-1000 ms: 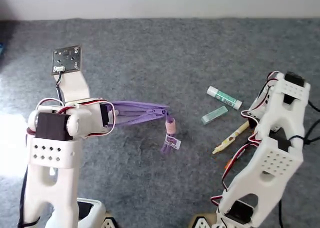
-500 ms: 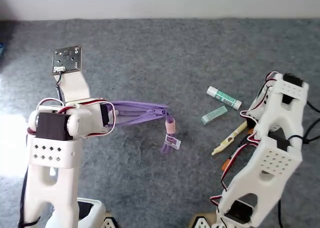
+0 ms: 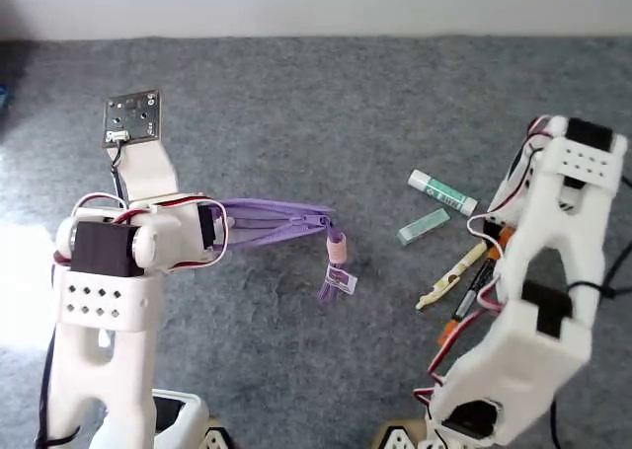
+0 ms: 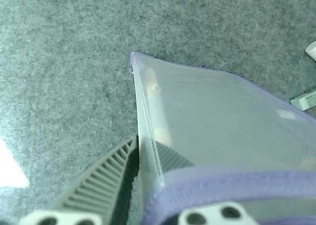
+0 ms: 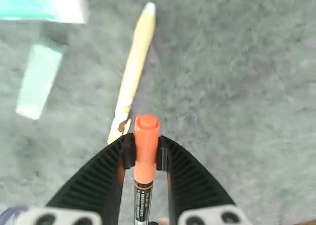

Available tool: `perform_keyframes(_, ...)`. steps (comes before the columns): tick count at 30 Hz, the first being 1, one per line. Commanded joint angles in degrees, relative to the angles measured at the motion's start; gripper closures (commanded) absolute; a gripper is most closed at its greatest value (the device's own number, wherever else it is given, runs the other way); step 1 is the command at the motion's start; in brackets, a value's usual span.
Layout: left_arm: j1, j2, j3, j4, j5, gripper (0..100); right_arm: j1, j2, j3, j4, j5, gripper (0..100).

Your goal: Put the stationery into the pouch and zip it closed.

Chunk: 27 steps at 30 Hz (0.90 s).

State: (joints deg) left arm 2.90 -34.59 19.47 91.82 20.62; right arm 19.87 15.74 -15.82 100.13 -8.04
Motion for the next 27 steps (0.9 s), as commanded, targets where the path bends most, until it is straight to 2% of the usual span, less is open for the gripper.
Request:
perform_keyframes(1, 0.4, 0.3, -1.9, 0.1, 0.9, 99, -1.1, -13.2, -0.9, 2.5, 2.8, 99.1)
perform_keyframes(5, 0.4, 0.3, -1.9, 0.2, 3.4, 99, -5.1, -26.2, 1.8, 2.7, 4.6, 99.1)
perform_keyframes(8, 0.4, 0.3, -1.9, 0.1, 4.0, 99, -11.1, -36.4, 5.6, 2.7, 4.4, 99.1)
perform_keyframes(12, 0.4, 0.3, -2.1, 0.1, 4.1, 99, -22.5, -48.8, 8.8, 2.3, 1.7, 99.1)
perform_keyframes(16, 0.0, 0.3, -2.2, -1.3, 4.1, 99, -34.4, -54.6, 9.0, 1.8, -2.5, 99.1)
perform_keyframes(20, 0.3, 0.3, -4.9, -1.9, 4.1, 99, -41.3, -57.6, 6.9, -5.1, -4.3, 99.1)
perform_keyframes(27, -0.1, 5.2, -5.9, -1.7, 4.2, 99, -50.7, -61.3, 4.8, -23.5, -4.5, 99.1)
